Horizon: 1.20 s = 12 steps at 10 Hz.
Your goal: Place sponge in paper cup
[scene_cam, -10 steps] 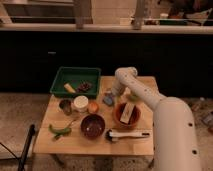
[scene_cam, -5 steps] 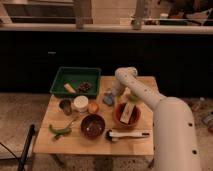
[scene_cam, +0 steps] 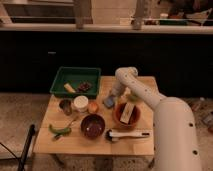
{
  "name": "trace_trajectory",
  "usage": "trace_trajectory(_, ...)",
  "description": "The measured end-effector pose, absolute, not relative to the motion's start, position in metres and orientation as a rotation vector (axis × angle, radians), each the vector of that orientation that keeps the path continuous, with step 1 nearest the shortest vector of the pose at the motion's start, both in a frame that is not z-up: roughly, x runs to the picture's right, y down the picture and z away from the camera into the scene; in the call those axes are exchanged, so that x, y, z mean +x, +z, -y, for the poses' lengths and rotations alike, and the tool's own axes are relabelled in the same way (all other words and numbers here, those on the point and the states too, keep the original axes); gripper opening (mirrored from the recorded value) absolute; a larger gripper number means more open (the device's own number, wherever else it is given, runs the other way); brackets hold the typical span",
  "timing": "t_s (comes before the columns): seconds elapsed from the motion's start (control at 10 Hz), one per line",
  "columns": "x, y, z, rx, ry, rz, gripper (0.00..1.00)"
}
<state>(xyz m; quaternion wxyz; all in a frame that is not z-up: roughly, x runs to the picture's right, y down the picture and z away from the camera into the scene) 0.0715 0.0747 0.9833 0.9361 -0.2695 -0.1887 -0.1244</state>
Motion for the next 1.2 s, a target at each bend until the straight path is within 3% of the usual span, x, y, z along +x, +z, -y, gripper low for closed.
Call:
trace_trajectory(0.3,0.072,0.982,-0.074,-0.552,-0.256,0.384,0.00)
trace_trajectory(0.7,0.070,0.979,-0.073,-0.536,-0.269,0.386,0.00)
trace_trajectory(1.2,0.056,0.929,-0.050,-0.400,-0.331,0.416,0.00)
